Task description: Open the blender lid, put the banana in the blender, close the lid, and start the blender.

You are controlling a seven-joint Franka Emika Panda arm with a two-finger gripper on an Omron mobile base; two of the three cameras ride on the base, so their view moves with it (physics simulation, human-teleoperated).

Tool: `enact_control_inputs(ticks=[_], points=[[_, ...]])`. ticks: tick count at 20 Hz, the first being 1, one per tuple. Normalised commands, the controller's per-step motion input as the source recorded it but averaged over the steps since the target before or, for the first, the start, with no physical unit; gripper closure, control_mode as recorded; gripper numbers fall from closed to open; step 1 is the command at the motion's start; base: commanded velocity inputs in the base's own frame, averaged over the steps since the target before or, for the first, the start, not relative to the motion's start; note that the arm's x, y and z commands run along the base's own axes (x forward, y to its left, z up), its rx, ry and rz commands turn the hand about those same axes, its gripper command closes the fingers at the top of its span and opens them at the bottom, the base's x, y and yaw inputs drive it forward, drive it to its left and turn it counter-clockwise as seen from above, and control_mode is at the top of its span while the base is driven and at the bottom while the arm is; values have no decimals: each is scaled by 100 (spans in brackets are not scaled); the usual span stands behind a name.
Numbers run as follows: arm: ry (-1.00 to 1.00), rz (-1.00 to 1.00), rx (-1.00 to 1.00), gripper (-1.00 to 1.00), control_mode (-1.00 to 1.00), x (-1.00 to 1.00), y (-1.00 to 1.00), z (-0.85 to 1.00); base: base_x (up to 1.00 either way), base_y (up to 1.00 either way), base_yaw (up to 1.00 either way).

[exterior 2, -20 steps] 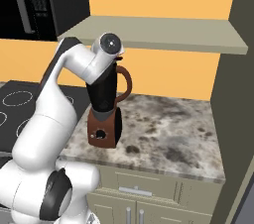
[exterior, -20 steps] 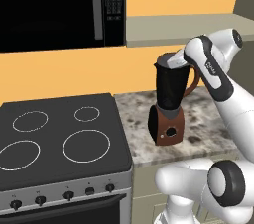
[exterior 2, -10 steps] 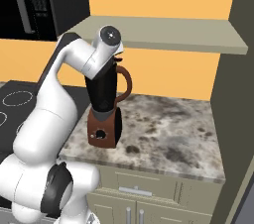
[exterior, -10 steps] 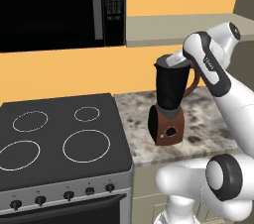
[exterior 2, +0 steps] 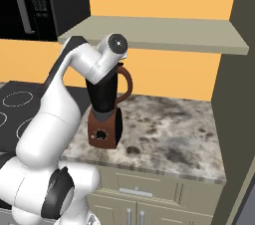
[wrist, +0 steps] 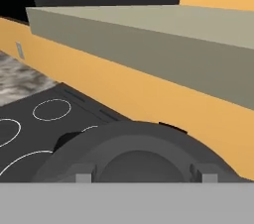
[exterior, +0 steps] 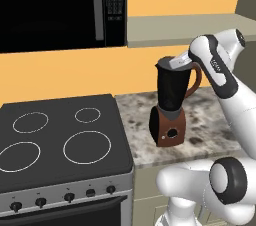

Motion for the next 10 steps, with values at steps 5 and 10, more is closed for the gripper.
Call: enact_control_inputs(ticks=[5,10], points=[[6,0,1,-100,-100,0,11,-16,0,0,0],[8,0,0,-100,-100,0,3,16,0,0,0]])
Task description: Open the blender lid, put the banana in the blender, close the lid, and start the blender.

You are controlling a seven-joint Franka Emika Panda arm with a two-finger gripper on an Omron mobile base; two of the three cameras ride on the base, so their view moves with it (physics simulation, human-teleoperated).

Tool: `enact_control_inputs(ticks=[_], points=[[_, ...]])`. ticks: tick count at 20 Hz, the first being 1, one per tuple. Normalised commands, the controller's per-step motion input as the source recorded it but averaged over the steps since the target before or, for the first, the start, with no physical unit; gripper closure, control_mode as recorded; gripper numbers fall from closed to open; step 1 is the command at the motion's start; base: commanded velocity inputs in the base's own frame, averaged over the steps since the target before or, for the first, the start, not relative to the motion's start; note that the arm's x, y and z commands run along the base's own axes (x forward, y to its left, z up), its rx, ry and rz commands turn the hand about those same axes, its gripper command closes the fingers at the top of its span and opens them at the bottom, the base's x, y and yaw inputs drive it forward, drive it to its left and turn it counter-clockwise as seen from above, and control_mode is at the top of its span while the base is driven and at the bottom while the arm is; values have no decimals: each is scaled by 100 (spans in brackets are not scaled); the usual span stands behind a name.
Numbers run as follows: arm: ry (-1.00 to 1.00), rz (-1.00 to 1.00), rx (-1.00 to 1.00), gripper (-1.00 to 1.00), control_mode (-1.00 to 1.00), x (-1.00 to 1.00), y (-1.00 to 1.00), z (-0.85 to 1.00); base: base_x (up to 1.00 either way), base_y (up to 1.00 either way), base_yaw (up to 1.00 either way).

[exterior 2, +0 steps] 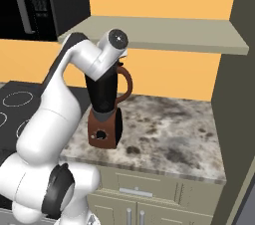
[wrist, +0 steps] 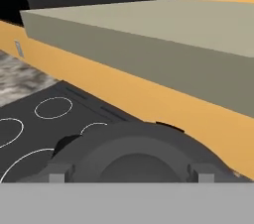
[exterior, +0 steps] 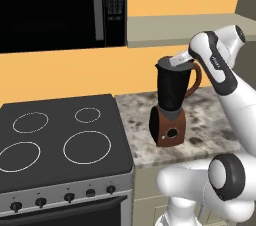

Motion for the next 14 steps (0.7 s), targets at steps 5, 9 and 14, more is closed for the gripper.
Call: enact_control_inputs(ticks=[5,9,14], points=[[4,0,0,-100,-100,0,0,52,0,0,0],[0,-1,0,-100,-100,-13,0,44,0,0,0],[-13,-13,0,-100,-100,-92,1,-18,0,0,0]])
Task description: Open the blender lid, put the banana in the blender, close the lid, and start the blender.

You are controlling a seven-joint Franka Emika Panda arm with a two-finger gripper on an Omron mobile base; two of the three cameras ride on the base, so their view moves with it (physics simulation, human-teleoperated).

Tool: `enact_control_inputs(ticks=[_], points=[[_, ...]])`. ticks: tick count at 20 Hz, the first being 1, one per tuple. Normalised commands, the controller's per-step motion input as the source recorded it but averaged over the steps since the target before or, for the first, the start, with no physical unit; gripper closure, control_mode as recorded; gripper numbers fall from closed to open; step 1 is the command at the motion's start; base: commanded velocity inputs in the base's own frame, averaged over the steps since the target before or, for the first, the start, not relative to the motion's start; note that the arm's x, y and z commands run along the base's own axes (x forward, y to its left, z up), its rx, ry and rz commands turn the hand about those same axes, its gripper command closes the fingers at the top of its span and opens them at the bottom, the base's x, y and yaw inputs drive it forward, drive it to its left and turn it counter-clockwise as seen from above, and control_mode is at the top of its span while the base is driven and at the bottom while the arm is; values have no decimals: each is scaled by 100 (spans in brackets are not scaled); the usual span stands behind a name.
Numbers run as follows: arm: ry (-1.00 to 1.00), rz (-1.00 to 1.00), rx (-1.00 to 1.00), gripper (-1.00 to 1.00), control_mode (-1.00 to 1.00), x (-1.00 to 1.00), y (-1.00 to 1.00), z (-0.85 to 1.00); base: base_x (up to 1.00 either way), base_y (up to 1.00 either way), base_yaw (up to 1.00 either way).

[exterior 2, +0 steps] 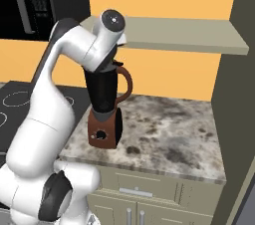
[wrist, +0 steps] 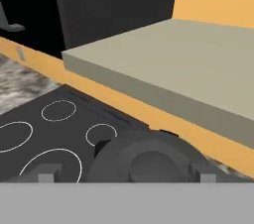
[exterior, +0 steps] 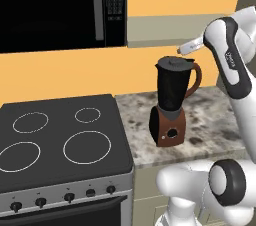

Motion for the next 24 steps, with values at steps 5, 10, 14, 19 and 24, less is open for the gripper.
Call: enact_control_inputs(ticks=[5,10,14,19,24], points=[[-5,-37,-9,-100,-100,-100,15,-83,0,0,0],[0,-46,-18,-100,-100,-91,28,-99,0,0,0],[0,-46,-17,-100,-100,-61,33,-100,0,0,0],[0,-40,-10,-100,-100,-18,27,-85,0,0,0],[-4,-33,-1,-100,-100,0,9,-58,0,0,0]])
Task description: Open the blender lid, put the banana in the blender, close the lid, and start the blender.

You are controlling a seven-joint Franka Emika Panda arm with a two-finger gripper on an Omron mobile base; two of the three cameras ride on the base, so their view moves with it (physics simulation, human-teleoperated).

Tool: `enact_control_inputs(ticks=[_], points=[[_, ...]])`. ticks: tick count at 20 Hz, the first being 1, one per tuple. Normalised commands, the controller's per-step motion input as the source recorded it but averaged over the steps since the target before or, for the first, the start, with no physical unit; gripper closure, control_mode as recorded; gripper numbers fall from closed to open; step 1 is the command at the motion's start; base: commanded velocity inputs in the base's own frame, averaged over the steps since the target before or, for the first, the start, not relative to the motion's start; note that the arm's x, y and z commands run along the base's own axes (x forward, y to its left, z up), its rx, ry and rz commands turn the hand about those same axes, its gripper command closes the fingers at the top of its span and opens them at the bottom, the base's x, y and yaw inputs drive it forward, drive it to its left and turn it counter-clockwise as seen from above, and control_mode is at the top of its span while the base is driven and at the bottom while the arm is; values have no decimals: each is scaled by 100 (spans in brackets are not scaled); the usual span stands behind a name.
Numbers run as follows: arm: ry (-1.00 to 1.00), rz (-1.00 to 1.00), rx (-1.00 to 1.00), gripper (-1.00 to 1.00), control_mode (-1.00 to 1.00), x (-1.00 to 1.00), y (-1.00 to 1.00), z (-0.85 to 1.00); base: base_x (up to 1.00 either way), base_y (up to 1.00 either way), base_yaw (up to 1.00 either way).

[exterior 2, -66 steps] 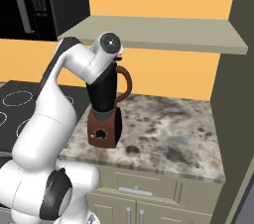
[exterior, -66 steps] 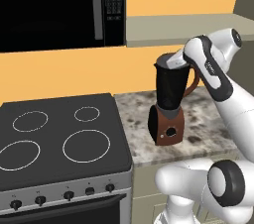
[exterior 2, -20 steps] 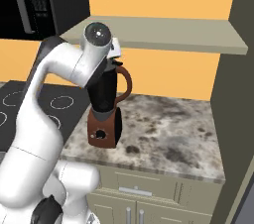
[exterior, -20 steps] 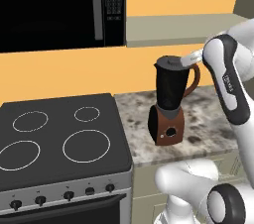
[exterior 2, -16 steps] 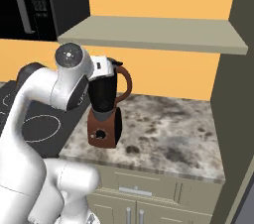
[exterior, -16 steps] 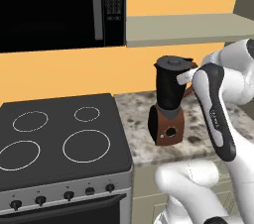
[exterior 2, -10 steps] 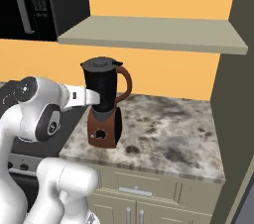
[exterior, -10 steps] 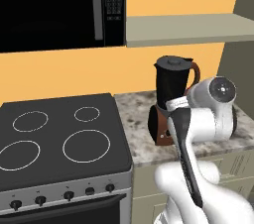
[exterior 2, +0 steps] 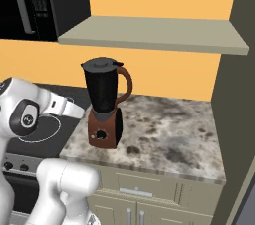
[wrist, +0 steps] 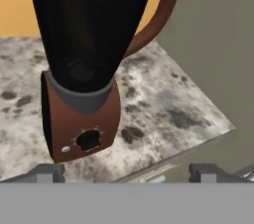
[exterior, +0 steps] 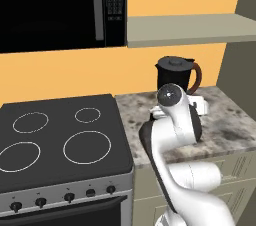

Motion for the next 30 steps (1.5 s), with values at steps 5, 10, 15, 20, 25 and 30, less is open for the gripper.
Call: enact_control_inputs(ticks=[5,10,15,20,25,30], points=[[0,-34,0,-100,-100,0,7,-72,0,0,0],[-1,-19,0,-100,-100,-11,1,-51,0,0,0],[-8,0,0,-100,-100,-17,1,-41,0,0,0],[-24,-9,0,-100,-100,-7,19,-55,0,0,0],[-33,-21,0,-100,-100,0,10,-61,0,0,0],[-30,-27,0,-100,-100,0,1,-31,0,0,0]])
